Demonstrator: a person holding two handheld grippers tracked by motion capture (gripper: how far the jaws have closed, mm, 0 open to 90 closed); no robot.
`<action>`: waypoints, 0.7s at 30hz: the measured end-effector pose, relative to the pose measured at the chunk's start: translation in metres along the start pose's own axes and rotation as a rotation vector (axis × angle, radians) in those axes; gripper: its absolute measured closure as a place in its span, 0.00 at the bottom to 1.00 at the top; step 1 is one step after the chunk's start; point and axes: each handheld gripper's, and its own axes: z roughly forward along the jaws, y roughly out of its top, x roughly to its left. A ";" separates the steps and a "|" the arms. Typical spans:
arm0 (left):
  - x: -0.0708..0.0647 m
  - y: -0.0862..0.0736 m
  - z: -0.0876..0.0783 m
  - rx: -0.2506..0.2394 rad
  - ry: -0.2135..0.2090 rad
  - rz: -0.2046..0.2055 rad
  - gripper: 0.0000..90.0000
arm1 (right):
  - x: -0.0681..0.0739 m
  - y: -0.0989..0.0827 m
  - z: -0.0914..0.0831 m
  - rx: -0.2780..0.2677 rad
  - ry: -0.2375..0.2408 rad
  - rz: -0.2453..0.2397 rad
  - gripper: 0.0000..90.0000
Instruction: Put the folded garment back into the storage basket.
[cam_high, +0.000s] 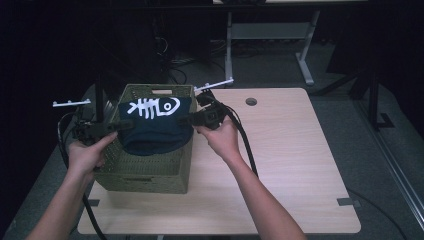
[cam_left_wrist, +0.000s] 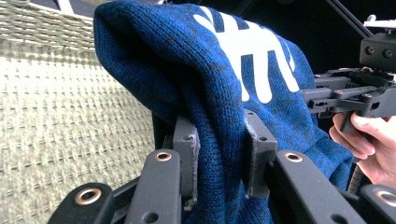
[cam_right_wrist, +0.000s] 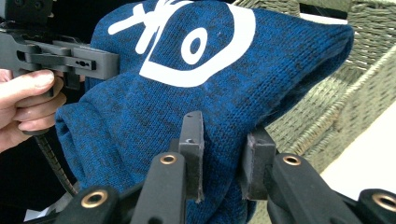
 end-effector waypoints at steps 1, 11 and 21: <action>0.002 0.000 -0.001 -0.003 0.002 -0.004 0.79 | 0.001 0.000 0.002 0.000 0.001 -0.002 0.82; 0.014 -0.002 -0.008 -0.010 0.022 -0.025 0.79 | 0.004 0.003 0.018 0.010 0.011 -0.004 0.82; 0.023 -0.004 -0.010 -0.012 0.038 -0.043 0.79 | 0.004 0.002 0.031 0.014 0.011 0.006 0.82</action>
